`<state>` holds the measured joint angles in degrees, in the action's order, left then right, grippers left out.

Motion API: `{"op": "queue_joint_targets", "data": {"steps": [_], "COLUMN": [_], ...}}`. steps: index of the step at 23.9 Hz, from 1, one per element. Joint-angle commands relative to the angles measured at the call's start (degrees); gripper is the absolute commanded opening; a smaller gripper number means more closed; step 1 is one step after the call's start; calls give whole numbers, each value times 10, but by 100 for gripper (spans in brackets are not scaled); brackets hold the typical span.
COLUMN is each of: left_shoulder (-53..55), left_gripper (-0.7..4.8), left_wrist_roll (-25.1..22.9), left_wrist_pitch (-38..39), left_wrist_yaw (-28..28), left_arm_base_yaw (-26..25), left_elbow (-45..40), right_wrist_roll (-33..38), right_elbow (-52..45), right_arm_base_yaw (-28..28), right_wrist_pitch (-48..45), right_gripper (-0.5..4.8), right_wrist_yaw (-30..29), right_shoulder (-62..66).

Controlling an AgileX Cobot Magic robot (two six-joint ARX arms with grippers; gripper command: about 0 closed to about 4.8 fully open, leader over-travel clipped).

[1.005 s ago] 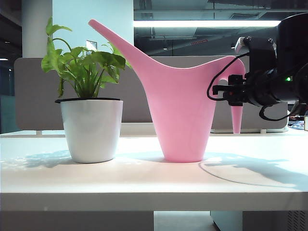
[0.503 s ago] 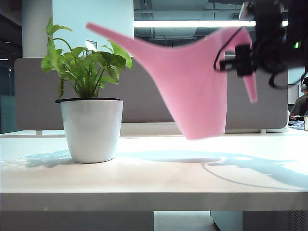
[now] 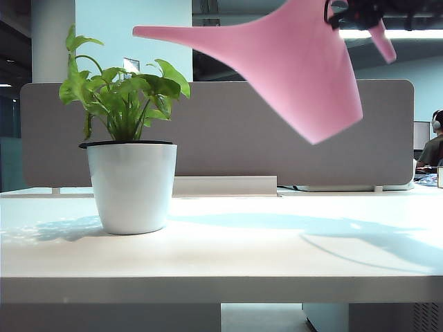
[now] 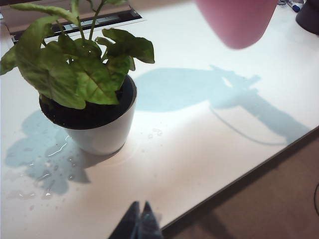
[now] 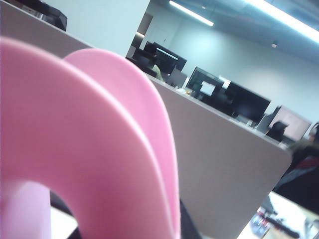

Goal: Pick up the watering can from the table, water the potted plant, and put the can back.

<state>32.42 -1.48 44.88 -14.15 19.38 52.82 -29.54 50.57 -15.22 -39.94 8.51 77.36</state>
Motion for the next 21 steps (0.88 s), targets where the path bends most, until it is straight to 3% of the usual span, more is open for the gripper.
{"op": "queue_joint_targets", "data": {"steps": [1,7,21], "left_shoulder": [0,0,0], "left_gripper": [3,3,3], "left_wrist_roll": [0,0,0], "left_wrist_pitch": [-4,-4,-4], "left_wrist_yaw": [-1,-1,-1], "left_arm_base_yaw": [-1,-1,-1], "left_elbow": [2,2,2], "right_wrist_roll": [-36,-99,-130], "right_elbow": [48,102,104], "right_arm_base_yaw": [-1,-1,-2], "right_wrist_pitch": [1,72,175], "right_gripper": [-6,-6,-5], "right_wrist_yaw": [4,4,3], "right_shoulder": [-8,-26,-73]}}
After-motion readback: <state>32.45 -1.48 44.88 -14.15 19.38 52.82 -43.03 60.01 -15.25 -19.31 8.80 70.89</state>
